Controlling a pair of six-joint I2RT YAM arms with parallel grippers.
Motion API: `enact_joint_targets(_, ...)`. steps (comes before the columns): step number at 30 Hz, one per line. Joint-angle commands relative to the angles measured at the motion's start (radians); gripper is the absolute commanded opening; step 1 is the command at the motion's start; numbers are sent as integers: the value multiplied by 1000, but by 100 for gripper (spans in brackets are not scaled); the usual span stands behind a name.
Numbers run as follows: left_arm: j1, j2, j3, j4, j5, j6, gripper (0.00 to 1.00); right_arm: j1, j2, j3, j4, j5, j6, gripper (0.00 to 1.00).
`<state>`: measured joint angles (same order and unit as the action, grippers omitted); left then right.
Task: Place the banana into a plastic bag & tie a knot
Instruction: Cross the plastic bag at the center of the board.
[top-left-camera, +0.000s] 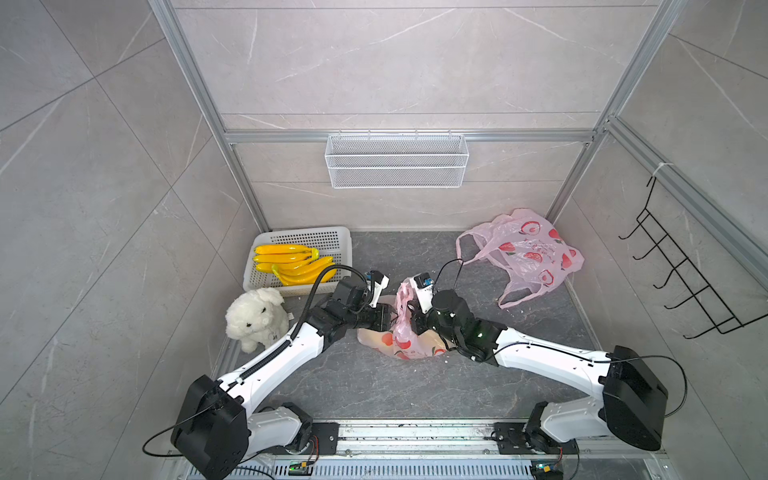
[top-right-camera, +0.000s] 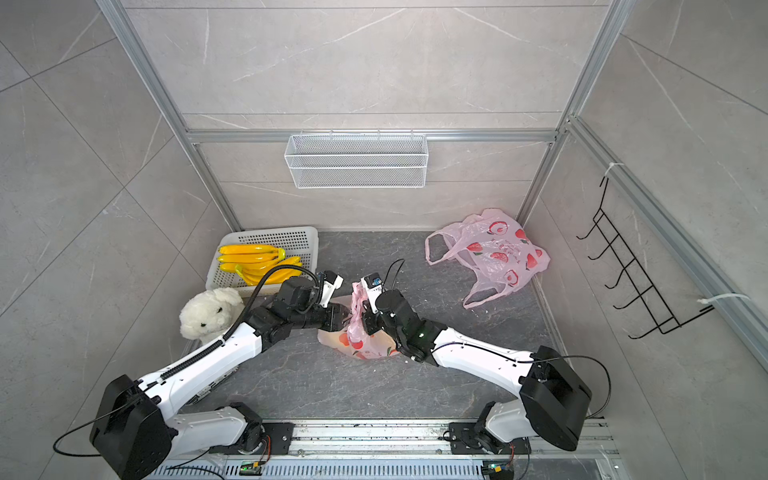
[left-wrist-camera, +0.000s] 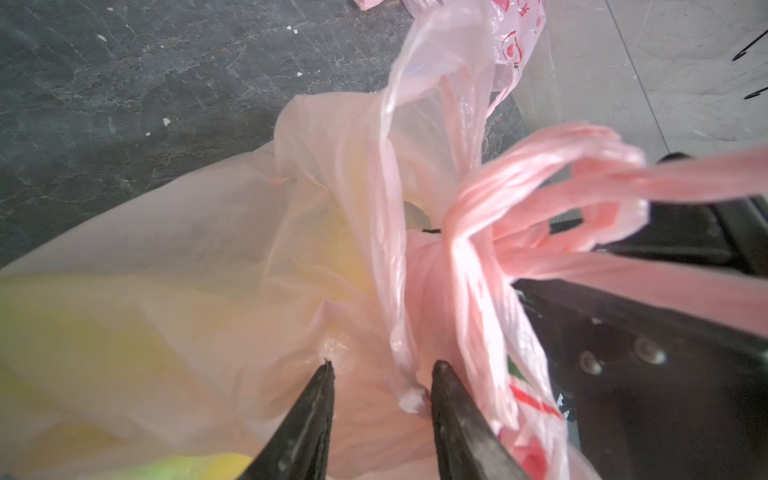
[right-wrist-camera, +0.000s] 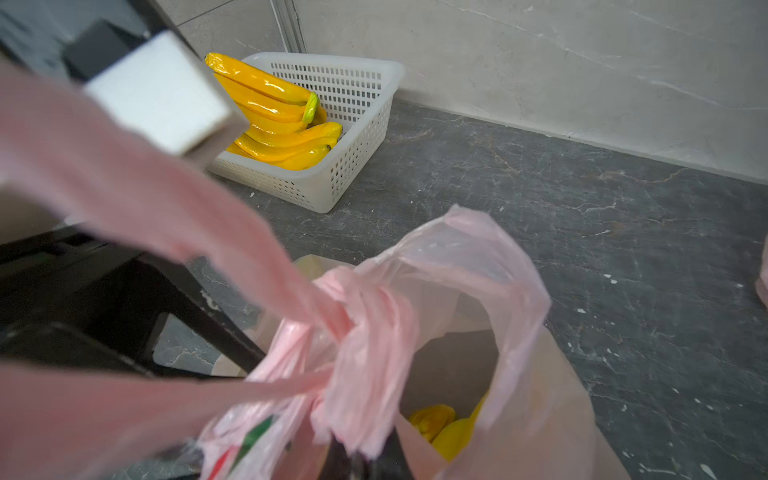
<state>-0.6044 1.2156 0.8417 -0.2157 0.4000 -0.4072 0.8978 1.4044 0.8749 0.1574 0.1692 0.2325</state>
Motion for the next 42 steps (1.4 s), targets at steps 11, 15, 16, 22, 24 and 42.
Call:
enact_joint_targets(11,-11,-223,-90,137,31,41,63,-2,-74,16,-80,-55,-46,0)
enact_joint_targets(15,-12,-274,-113,167,14,71,71,-3,-85,31,-100,-70,-57,0)
enact_joint_targets(16,-11,-276,-112,168,4,81,73,-4,-85,36,-104,-75,-59,0)
enact_joint_targets(22,-29,-279,-89,205,-92,187,79,-3,-84,49,-124,-92,-67,0)
enact_joint_targets(24,-38,-271,-81,220,-104,239,80,-4,-82,52,-127,-93,-66,0)
enact_joint_targets(42,-39,-124,-75,154,38,273,63,-4,-75,73,-119,-96,-53,0)
